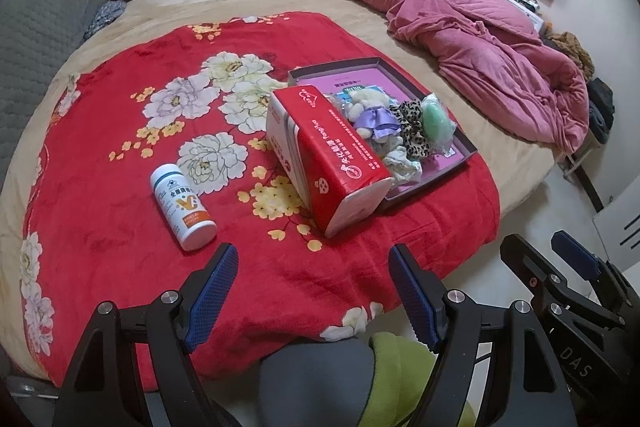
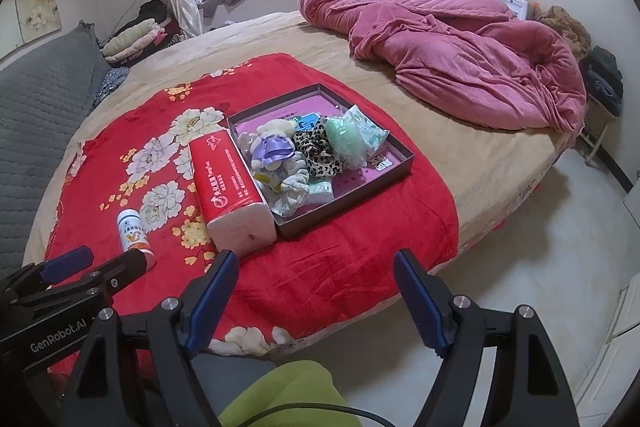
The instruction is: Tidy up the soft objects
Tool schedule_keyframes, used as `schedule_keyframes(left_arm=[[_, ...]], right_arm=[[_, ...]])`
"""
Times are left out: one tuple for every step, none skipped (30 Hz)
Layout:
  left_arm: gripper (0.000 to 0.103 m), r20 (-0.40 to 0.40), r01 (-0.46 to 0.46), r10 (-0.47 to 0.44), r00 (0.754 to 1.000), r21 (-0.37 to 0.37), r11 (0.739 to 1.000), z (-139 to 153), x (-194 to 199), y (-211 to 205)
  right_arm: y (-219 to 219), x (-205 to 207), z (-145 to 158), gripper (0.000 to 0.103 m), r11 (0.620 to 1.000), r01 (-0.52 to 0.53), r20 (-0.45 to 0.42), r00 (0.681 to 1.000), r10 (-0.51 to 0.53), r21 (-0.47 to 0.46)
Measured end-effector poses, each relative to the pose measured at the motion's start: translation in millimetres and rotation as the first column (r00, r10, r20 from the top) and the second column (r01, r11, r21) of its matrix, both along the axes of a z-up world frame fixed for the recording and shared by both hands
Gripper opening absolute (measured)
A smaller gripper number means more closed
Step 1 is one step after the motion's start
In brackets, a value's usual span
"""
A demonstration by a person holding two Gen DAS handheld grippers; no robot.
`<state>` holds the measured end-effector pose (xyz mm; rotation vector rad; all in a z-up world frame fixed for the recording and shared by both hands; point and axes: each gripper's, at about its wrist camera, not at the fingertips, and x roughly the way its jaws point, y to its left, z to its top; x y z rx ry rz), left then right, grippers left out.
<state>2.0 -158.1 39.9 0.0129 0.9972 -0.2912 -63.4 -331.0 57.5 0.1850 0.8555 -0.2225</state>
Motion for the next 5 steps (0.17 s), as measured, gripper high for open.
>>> schedule_keyframes(left_arm=[[0.079, -0.004, 0.002, -0.002, 1.000, -0.002, 1.000, -1.2, 0.4, 0.6], [0.079, -0.005, 0.003, -0.003, 1.000, -0.006, 1.000, -2.0, 0.7, 1.5], [0.079, -0.008, 0.006, -0.006, 1.000, -0.013, 1.000, -3.5, 1.1, 2.9], [0.079, -0.009, 0.011, -0.011, 1.000, -0.023, 1.000, -4.8, 1.5, 4.7], [0.079, -0.008, 0.009, -0.009, 1.000, -0.037, 0.999, -6.4, 2.2, 9.1]], right_arm=[[0.5, 0.2, -0.5, 0.079, 1.000, -0.002, -0.001, 1.000, 0.002, -0.001], [1.1, 0.5, -1.3, 0.079, 1.000, -0.004, -0.005, 1.000, 0.004, -0.001], [1.9, 0.7, -2.1, 0.079, 1.000, -0.006, -0.007, 1.000, 0.006, -0.003], [2.9, 1.2, -2.6, 0.079, 1.000, -0.011, -0.007, 1.000, 0.011, -0.007], [4.5, 2.9, -2.9, 0.079, 1.000, -0.020, -0.008, 1.000, 0.019, -0.016]])
